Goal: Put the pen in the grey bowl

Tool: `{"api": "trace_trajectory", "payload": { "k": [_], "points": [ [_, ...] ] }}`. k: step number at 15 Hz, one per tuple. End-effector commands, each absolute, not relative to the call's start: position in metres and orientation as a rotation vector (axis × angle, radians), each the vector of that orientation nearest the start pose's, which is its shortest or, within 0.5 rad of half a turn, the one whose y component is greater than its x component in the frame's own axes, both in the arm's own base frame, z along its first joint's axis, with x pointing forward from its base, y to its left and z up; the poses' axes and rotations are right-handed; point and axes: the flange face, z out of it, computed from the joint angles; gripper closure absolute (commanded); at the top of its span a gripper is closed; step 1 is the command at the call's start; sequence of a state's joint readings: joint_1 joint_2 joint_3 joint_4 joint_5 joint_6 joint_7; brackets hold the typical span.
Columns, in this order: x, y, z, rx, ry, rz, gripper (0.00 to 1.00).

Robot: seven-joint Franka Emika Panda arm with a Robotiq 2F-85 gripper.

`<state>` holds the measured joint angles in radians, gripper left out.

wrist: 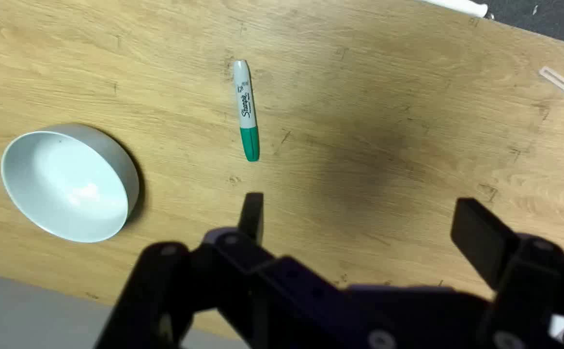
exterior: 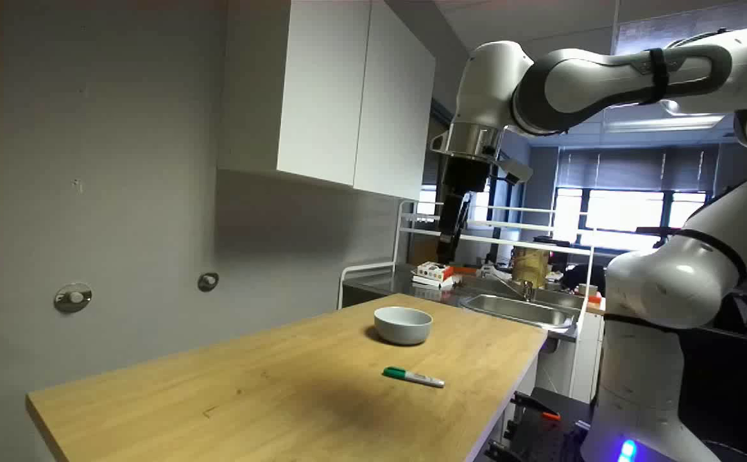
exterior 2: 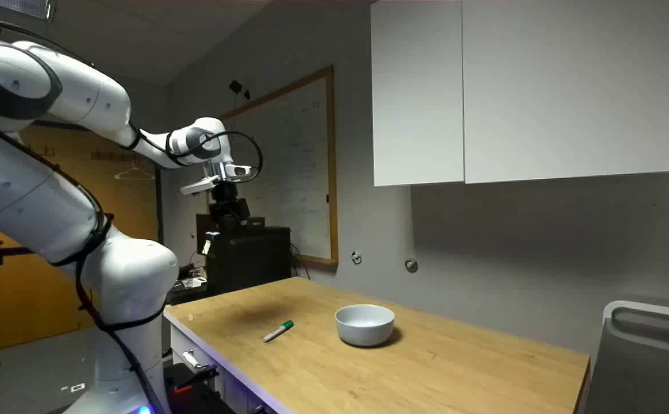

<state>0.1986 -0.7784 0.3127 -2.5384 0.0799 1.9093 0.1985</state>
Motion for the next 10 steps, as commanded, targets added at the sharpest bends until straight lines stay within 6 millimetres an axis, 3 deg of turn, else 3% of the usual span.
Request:
{"api": "trace_trajectory", "payload": {
  "k": [1, 8, 10],
  "points": [
    [0.288, 0.182, 0.519, -3.207, -0.351, -0.263, 0.0],
    [0.288, 0.182, 0.519, -3.207, -0.351, -0.263, 0.0],
    [0.298, 0.174, 0.517, -3.202, -0.317, -0.27, 0.0]
  ]
}}
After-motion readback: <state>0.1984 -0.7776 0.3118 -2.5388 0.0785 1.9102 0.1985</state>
